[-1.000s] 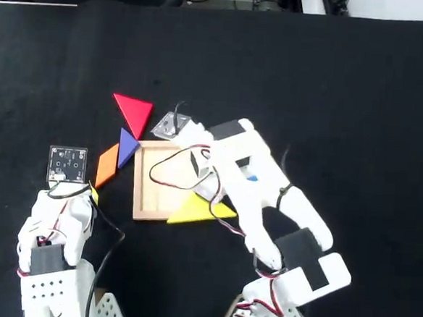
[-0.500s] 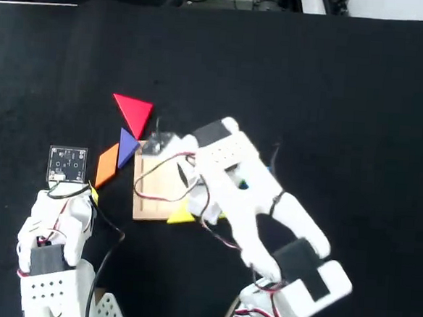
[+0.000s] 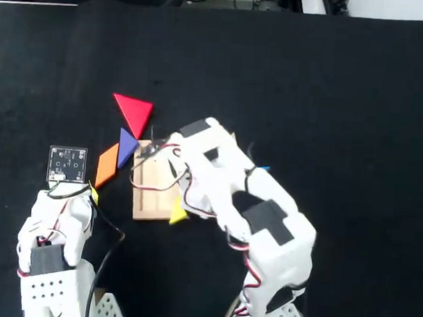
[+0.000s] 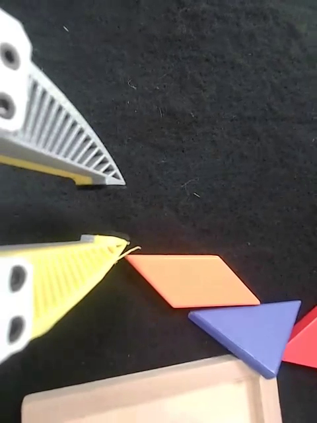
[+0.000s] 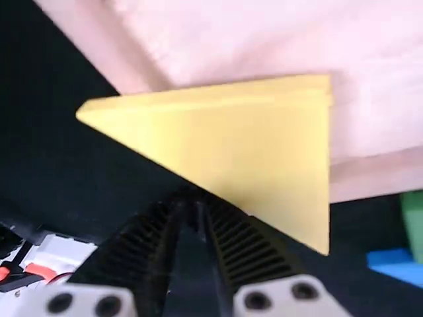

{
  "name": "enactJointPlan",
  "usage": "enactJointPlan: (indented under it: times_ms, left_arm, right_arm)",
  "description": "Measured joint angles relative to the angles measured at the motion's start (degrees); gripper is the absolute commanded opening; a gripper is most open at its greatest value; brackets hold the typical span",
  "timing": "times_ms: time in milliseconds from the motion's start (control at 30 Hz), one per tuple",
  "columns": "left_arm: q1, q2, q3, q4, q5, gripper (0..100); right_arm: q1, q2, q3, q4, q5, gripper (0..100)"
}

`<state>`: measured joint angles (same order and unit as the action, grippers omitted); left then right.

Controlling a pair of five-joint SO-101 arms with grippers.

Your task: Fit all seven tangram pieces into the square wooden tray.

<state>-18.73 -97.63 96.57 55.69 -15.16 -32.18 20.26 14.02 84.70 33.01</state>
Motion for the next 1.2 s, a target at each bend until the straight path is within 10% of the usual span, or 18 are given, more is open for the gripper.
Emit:
enactJointPlan:
  times_ms: [1200]
  left_arm:
    - [1.4,0.0,0.0,0.0,0.0,13]
  right_arm:
    - [-5.2,7.6,-18.8,2.1,-2.7,1.1]
